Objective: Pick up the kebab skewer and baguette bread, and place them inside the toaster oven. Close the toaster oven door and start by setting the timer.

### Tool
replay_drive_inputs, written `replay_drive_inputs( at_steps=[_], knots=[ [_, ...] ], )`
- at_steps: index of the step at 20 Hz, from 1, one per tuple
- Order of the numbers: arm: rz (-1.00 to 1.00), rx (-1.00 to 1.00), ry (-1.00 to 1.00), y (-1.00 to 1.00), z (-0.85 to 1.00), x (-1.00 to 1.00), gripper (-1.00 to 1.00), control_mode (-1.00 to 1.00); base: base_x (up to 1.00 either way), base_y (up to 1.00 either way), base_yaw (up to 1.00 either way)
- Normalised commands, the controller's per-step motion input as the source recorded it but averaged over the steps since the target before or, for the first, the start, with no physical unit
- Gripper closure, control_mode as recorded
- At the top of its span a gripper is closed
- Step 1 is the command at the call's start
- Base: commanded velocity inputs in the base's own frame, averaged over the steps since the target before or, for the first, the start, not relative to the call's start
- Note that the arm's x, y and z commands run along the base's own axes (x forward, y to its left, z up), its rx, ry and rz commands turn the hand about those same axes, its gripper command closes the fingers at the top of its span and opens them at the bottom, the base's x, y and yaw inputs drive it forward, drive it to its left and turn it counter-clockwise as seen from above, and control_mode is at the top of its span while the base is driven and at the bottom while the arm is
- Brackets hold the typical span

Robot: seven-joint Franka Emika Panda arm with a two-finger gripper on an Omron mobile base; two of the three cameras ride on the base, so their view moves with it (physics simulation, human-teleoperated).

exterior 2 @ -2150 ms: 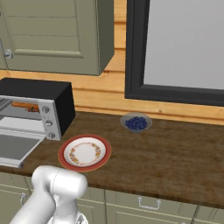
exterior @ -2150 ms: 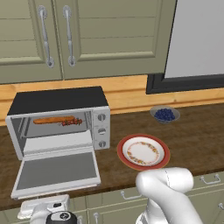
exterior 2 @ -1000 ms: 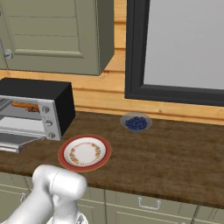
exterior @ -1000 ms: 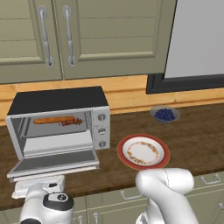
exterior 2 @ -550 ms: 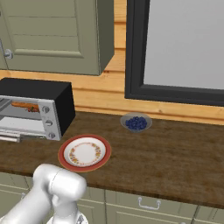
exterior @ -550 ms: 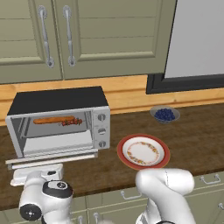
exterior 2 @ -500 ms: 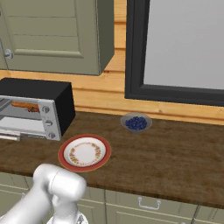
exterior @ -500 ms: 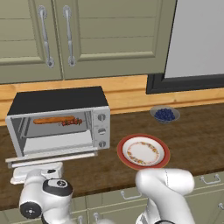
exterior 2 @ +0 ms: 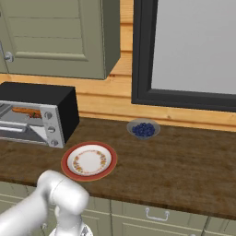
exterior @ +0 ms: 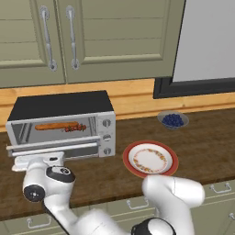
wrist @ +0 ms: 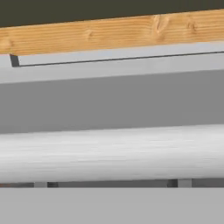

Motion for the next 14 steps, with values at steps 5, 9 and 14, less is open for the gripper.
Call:
replay_drive_inputs(
  at_steps=[5, 9, 14],
  knots=[
    [0.00, 0.00, -0.01, 0.00, 0.12, 0.62, -1.00, -1.00, 0.00, 0.00, 0.00],
    [0.00, 0.00, 0.00, 0.00, 0.00, 0.40, -1.00, -1.00, 0.00, 0.00, 0.00],
    [0.00, 0.00, 0.00, 0.00, 0.00, 0.12, -1.00, -1.00, 0.00, 0.00, 0.00]
  ],
)
